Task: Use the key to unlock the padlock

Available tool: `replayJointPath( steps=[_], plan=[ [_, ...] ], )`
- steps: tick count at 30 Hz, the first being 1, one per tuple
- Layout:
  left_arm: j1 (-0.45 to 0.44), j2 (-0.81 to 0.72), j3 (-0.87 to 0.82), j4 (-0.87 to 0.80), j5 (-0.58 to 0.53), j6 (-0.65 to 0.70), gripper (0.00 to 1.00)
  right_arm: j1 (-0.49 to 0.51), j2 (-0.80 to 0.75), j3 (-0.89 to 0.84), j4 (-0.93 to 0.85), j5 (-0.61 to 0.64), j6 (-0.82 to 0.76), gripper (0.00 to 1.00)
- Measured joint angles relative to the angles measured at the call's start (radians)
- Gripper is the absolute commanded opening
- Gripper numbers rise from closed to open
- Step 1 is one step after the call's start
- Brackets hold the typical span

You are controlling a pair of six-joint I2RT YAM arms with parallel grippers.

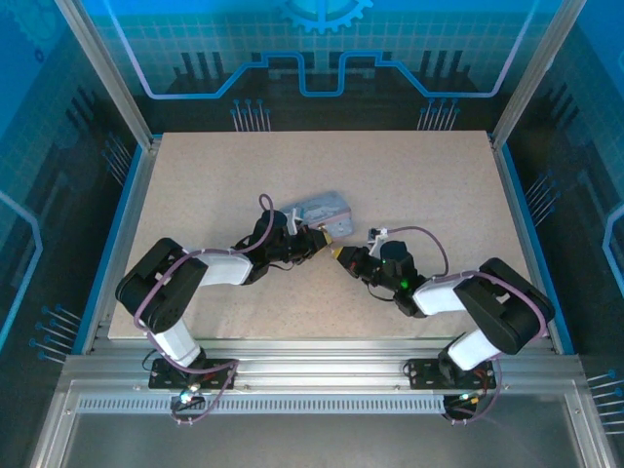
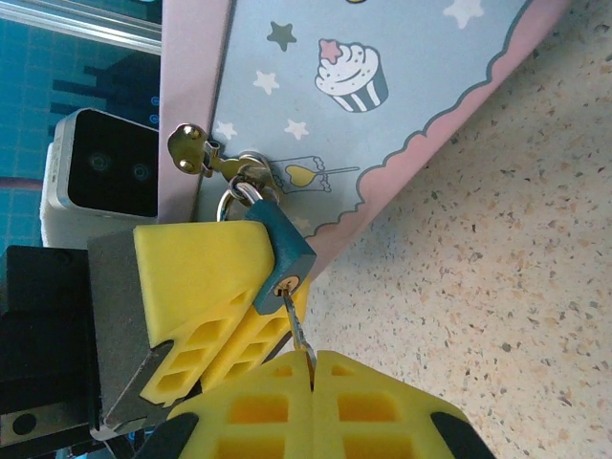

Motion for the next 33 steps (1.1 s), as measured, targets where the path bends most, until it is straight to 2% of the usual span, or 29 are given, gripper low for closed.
replayJointPath(
  steps=[19,25,33],
  plan=[
    [0.0,0.021,-0.007,0.052,0.013,-0.019,0.04,-0.021,-0.005,0.005,-0.001,-0.013,-0.012,0.0],
    [0.014,0.024,-0.007,0.058,0.014,-0.027,0.03,-0.029,0.042,0.026,0.031,-0.037,0.048,0.0],
    [0.021,0.024,-0.007,0.058,0.004,-0.041,0.0,-0.043,0.153,0.027,0.181,-0.084,0.21,0.0]
  ],
)
